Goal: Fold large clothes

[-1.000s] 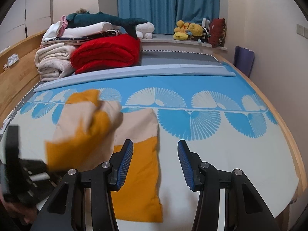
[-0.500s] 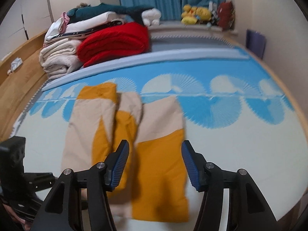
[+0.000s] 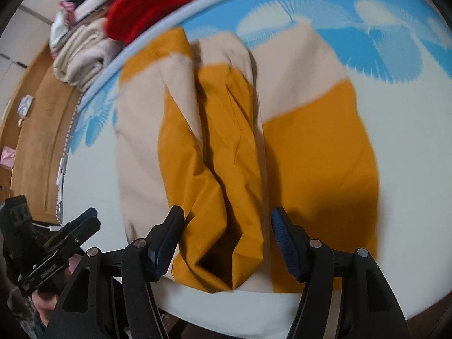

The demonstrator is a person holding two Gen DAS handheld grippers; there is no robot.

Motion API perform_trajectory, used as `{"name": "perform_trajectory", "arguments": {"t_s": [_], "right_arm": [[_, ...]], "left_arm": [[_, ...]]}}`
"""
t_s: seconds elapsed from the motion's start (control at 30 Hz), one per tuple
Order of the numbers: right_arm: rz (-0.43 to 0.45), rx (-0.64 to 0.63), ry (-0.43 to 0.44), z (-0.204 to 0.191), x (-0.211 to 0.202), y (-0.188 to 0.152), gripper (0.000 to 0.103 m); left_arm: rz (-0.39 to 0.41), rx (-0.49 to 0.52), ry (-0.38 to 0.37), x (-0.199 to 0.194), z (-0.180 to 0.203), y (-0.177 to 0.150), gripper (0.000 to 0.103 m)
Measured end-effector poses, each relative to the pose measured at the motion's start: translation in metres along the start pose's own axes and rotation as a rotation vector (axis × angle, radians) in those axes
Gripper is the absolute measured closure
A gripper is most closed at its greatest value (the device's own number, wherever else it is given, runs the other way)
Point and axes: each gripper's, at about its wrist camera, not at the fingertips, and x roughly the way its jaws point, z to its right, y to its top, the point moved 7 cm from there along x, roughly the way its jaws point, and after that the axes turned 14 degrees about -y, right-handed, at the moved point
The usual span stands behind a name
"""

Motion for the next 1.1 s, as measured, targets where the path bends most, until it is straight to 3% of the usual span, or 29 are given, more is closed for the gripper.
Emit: {"name": "perform_trajectory", "arguments": {"t_s": [0.07, 0.13, 0.23, 0.3, 0.53, 0.63, 0.73, 0.8, 0.87, 0.93, 1.0, 1.1], "right_arm": [[-0.003, -0.003, -0.003, -0.005, 0.005, 0.000, 0.039], [0.026, -0.054, -0.049, -0.016, 0.007, 0.001, 0.058], [0.061, -0.120, -0.093, -0.030, 0.007, 0.001, 0.078], [0.077, -0.139, -0.104, -0.033, 0.006, 0.000, 0.084], [0.215, -0.244, -0.089, -0.045, -0.036, 0.002, 0.091], [0.342, -0.297, -0.070, -0.053, -0.074, -0.001, 0.091], [0.534, -0.303, -0.134, -0.036, -0.125, 0.000, 0.092], [0.604, -0.257, -0.168, -0.015, -0.147, 0.000, 0.092], [0.563, -0.225, -0.186, 0.012, -0.146, -0.005, 0.092], [0.489, -0.232, -0.279, 0.032, -0.128, -0.010, 0.092], [0.337, -0.240, -0.389, 0.059, -0.091, -0.020, 0.092], [0.202, -0.195, -0.424, 0.083, -0.058, -0.028, 0.092]], "left_arm": [[-0.004, -0.009, 0.015, 0.002, -0.005, 0.000, 0.045], [-0.006, -0.015, 0.028, 0.003, -0.009, -0.001, 0.045], [-0.007, -0.015, 0.044, 0.002, -0.012, -0.003, 0.045], [-0.010, -0.017, 0.047, 0.004, -0.011, -0.003, 0.045], [-0.019, -0.017, 0.055, 0.014, -0.006, -0.004, 0.045], [-0.010, -0.023, 0.042, 0.015, -0.004, -0.002, 0.045], [-0.008, -0.031, 0.001, 0.016, 0.002, 0.001, 0.046], [-0.026, -0.035, -0.025, 0.021, 0.006, 0.000, 0.046], [-0.062, -0.032, -0.047, 0.029, 0.011, -0.003, 0.046], [-0.107, -0.014, -0.055, 0.041, 0.017, -0.009, 0.046], [-0.134, 0.004, -0.072, 0.049, 0.026, -0.013, 0.046], [-0.150, 0.025, -0.084, 0.053, 0.032, -0.015, 0.046]]}}
